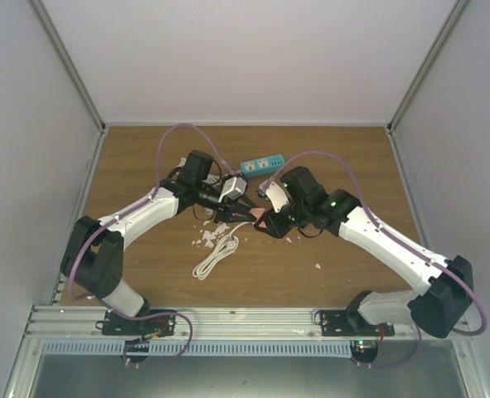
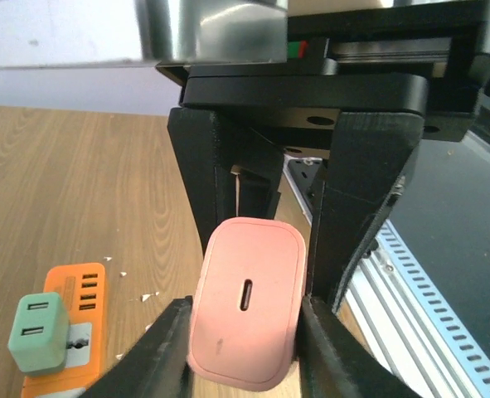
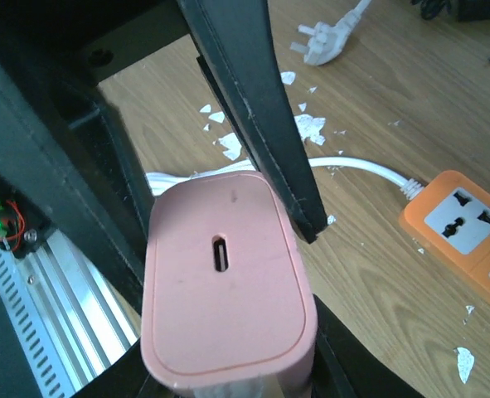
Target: Insert the plug
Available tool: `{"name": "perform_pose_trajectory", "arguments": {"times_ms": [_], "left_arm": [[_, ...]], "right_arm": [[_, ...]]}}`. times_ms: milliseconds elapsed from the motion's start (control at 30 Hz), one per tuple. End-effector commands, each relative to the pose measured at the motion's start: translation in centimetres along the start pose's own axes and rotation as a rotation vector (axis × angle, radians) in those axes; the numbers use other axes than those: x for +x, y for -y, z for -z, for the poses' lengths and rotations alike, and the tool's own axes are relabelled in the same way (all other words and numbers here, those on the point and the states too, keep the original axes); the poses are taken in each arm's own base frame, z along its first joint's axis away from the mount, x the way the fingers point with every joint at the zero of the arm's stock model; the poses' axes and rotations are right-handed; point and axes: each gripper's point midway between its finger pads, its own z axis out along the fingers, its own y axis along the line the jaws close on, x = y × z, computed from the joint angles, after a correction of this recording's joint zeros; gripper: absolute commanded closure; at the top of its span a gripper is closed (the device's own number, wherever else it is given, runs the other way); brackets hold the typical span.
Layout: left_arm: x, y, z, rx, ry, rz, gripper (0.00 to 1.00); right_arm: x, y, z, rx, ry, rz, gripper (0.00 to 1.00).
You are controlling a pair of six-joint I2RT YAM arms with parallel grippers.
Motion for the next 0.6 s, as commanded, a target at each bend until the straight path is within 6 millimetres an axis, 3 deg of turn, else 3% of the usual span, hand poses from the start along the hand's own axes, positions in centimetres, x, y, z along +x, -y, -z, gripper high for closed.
{"name": "perform_pose_trajectory", "arguments": {"times_ms": [0,33,133,233,267,300,333,367,467,567], "left_arm": [[-0.3,3.2,-0.7,0.113,0.021,-0.030,0.92],[-0.2,3.4,-0.9,0.123,0.016,-0.030,0.99],[-0.1,3.4,-1.3,0.132,0.009,-0.026,1.00],[-0.2,3.1,-1.3,0.119,0.007,-0.027,1.00],[-0.3,3.1,-1.3,0.117,0.008,-0.028,1.00],[-0.4,3.0,-1.3,0.113,0.009,-0.031,1.00],[-0.5,3.0,-1.3,0.108,0.009,-0.034,1.00],[-0.5,2.9,-1.3,0.098,0.007,-0.033,1.00],[-0.4,2.0,-1.3,0.050,-0.008,-0.024,1.00],[0.2,-0.2,-1.7,-0.042,-0.045,0.010,1.00]], "right_arm": [[-2.7,0.9,0.4,0.034,0.090,-0.010,0.99],[-2.8,0.9,0.4,0.035,0.094,-0.009,1.00],[-3.2,0.9,0.7,0.042,0.110,-0.005,0.99],[-3.6,1.1,1.4,0.068,0.141,-0.007,0.83],[-3.7,1.4,1.7,0.086,0.151,-0.011,0.71],[-3.7,1.7,1.9,0.106,0.159,-0.020,0.42],[-3.8,2.1,2.1,0.134,0.167,-0.030,0.20],[-3.9,2.6,2.4,0.166,0.175,-0.044,0.03],[-4.0,5.5,3.9,0.331,0.210,-0.111,0.00],[-4.3,7.9,6.7,0.434,0.281,-0.182,0.00]]}}
